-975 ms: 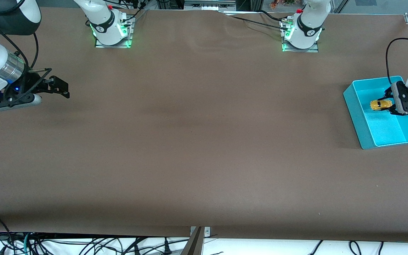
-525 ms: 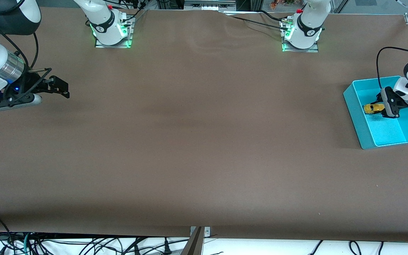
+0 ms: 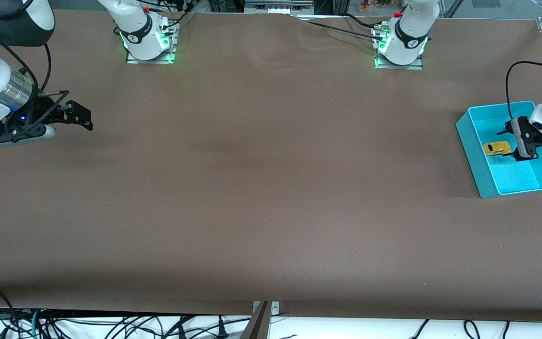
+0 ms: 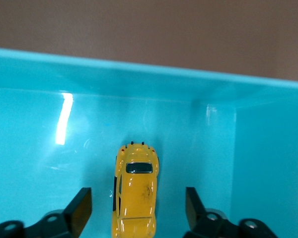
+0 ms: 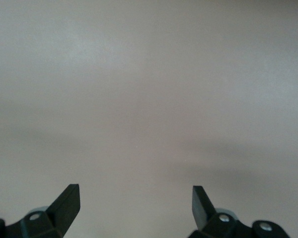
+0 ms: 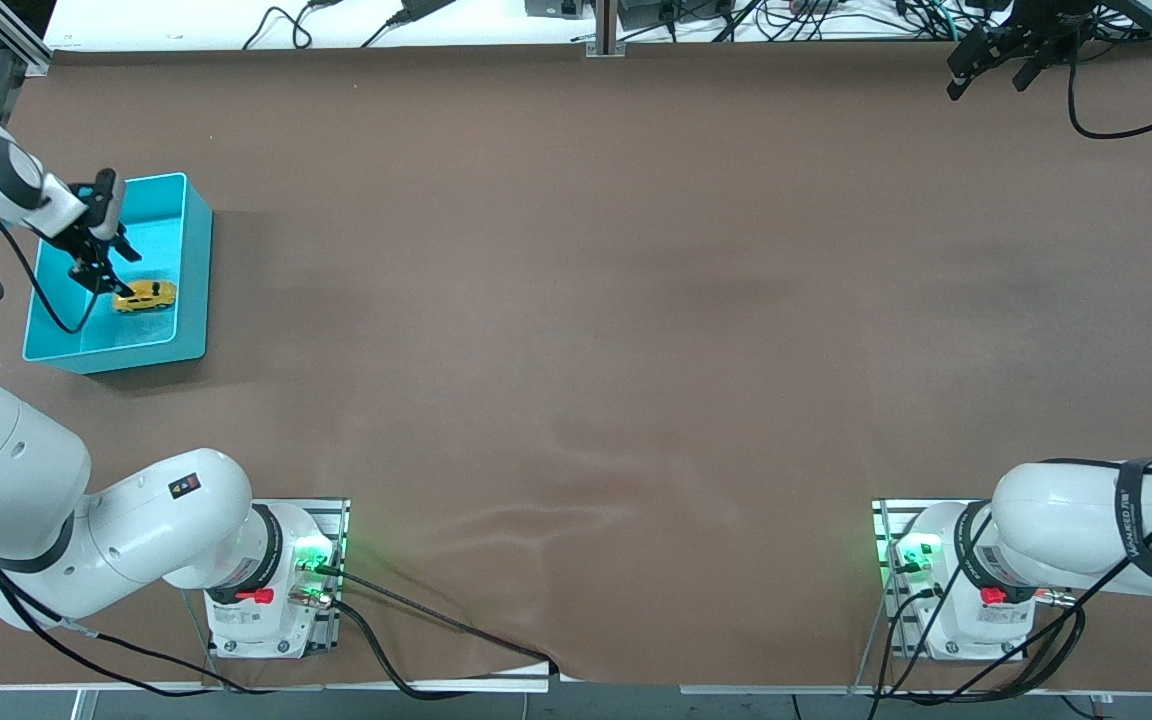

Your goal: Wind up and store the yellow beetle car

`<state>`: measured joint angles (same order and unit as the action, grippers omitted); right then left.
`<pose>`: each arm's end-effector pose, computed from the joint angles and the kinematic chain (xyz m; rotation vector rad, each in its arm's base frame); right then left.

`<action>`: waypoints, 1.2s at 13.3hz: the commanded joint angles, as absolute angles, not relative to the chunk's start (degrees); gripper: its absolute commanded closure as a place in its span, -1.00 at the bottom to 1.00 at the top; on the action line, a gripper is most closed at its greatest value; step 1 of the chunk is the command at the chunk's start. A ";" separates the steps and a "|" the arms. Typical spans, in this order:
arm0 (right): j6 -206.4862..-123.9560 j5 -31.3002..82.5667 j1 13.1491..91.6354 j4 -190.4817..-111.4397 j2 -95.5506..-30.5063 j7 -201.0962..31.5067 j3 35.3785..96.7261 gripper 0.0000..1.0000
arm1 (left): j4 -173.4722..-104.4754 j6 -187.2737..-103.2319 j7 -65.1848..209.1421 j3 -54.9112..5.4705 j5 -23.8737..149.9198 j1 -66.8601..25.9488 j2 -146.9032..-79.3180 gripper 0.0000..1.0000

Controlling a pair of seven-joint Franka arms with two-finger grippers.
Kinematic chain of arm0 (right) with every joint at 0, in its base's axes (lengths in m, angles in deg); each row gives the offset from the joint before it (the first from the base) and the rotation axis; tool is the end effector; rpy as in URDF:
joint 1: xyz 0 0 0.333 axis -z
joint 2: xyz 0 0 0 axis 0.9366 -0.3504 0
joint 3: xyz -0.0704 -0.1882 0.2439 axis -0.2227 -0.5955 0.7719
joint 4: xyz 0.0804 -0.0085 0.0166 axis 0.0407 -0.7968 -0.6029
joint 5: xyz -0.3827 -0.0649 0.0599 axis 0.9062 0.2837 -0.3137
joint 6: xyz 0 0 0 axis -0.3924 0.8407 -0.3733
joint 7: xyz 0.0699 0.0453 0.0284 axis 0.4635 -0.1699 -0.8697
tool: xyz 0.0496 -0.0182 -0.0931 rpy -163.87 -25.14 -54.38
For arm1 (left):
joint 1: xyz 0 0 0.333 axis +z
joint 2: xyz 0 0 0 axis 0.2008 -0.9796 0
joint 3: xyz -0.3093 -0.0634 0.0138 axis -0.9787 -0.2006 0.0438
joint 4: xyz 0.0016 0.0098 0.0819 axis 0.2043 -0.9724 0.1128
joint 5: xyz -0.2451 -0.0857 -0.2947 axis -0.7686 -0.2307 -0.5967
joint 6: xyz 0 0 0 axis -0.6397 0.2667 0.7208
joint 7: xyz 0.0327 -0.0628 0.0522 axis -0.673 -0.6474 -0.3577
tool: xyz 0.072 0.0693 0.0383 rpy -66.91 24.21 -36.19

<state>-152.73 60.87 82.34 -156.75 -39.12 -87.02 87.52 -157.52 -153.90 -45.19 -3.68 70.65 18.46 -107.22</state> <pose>0.5576 0.0337 0.5262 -3.1017 -0.2720 0.0347 0.4767 0.3063 0.2505 2.2981 -1.8285 -0.0968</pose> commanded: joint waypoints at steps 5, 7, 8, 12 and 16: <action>-151.99 59.93 82.41 -156.18 -39.12 -87.50 87.58 -1.00 | -150.55 -133.85 -24.87 -5.86 70.96 10.93 -99.71 -1.00; -151.99 59.93 82.41 -156.09 -39.12 -87.50 87.50 -1.00 | -146.68 -128.57 -14.16 -10.76 70.87 9.86 -97.87 -1.00; -151.99 59.93 82.41 -156.09 -39.21 -87.50 87.50 -1.00 | -145.97 -127.59 -8.79 -14.01 70.87 9.86 -96.47 -1.00; -152.34 60.02 82.23 -156.09 -39.39 -87.41 87.59 -1.00 | -140.53 -127.41 12.14 -18.61 70.96 3.66 -93.12 -1.00; -152.34 60.11 82.23 -156.09 -39.39 -87.50 87.59 -1.00 | -133.31 -124.42 37.93 -15.46 70.79 -6.02 -93.29 -1.00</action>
